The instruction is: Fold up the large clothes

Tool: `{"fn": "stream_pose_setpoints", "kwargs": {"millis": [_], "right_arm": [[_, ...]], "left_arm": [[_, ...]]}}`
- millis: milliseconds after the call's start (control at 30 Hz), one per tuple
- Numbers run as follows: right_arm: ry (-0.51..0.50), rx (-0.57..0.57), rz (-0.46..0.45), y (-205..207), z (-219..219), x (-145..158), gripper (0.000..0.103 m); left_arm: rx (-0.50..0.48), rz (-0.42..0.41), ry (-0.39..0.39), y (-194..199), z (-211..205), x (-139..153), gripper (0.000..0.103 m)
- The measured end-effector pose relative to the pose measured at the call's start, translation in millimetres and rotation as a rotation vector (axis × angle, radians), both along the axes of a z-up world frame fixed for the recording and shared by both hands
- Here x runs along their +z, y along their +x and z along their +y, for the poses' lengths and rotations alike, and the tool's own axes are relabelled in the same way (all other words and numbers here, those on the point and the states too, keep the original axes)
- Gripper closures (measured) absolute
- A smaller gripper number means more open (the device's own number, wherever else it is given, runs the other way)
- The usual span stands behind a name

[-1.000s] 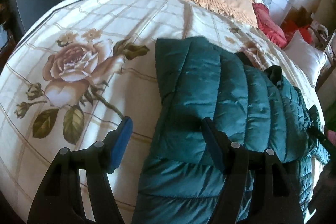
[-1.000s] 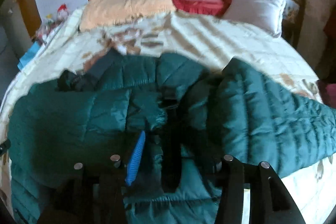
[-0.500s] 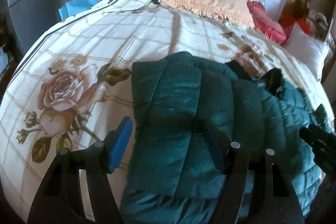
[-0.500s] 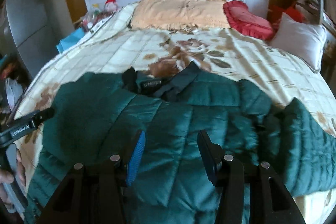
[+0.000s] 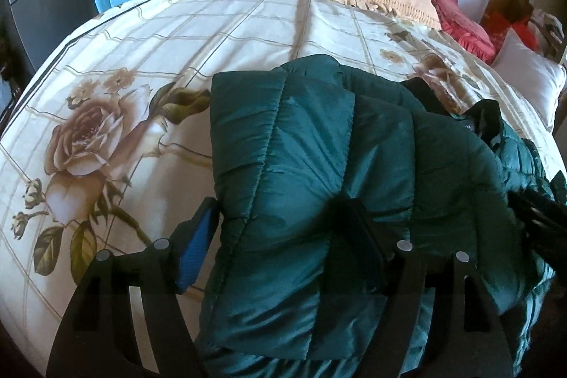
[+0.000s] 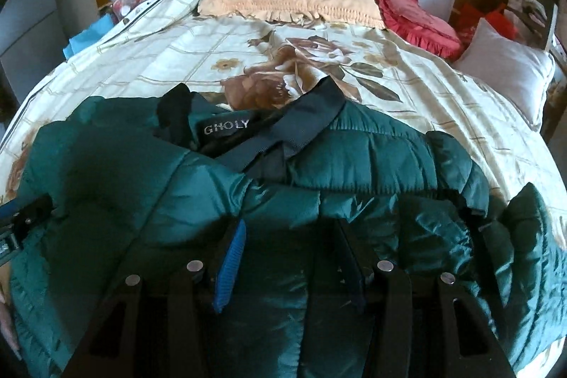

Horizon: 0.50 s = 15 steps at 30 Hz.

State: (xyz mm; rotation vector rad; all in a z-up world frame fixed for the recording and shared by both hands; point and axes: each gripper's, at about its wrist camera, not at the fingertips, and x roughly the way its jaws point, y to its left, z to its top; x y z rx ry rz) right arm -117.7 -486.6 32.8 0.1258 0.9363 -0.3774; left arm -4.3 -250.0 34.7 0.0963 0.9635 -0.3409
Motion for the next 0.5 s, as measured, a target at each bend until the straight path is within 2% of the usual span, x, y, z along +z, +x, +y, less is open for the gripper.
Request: {"fn": "stream_pose_setpoints", "kwargs": {"millis": [100, 233, 333, 500], "right_arm": [[0.011, 0.023, -0.056, -31, 7, 21, 0.054], [-0.043, 0.040, -0.086, -72, 15, 33, 0.054], [-0.038, 0.028, -0.039, -85, 9, 19, 0.054], [-0.026, 0.002, 0.005, -79, -6, -7, 0.054]], "left_arm": [[0.002, -0.005, -0.001, 0, 0, -1, 0.028], [0.003, -0.009, -0.002, 0, 0, -2, 0.027], [0.006, -0.022, 0.007, -2, -1, -2, 0.027], [0.009, -0.033, 0.015, -5, -2, -1, 0.027]]}}
